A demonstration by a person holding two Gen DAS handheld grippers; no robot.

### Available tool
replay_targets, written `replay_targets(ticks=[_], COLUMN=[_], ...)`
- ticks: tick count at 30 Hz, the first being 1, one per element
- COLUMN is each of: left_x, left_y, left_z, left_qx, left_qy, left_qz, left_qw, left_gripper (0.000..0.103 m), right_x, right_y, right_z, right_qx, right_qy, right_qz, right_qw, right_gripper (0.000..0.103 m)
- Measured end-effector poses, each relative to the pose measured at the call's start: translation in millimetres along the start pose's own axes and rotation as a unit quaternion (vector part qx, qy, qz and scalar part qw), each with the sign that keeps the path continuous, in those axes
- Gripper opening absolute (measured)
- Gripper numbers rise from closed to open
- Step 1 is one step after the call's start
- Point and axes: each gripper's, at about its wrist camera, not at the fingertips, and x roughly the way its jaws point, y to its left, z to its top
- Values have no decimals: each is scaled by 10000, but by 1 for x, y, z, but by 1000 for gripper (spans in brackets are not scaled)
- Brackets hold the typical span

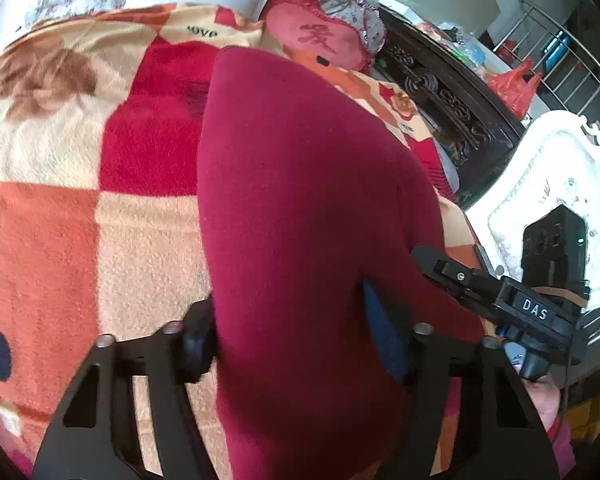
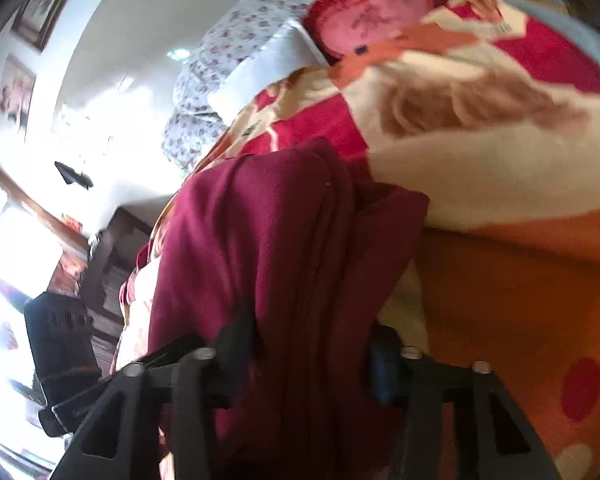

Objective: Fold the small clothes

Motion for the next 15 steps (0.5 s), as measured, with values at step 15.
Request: replay_targets(ticks=[15], left_x=[-97], left_y=[35], left_z=[-61], left_qx=[-183], left_qy=[249], left_qz=[440], left_qw=[9986], left_gripper=[48], right_x=[2], right_y=[81], right_z=[-67], right_qx=[-320], right_qy=[771], right_qz=[258], right_qw=[9962], right_gripper=[41])
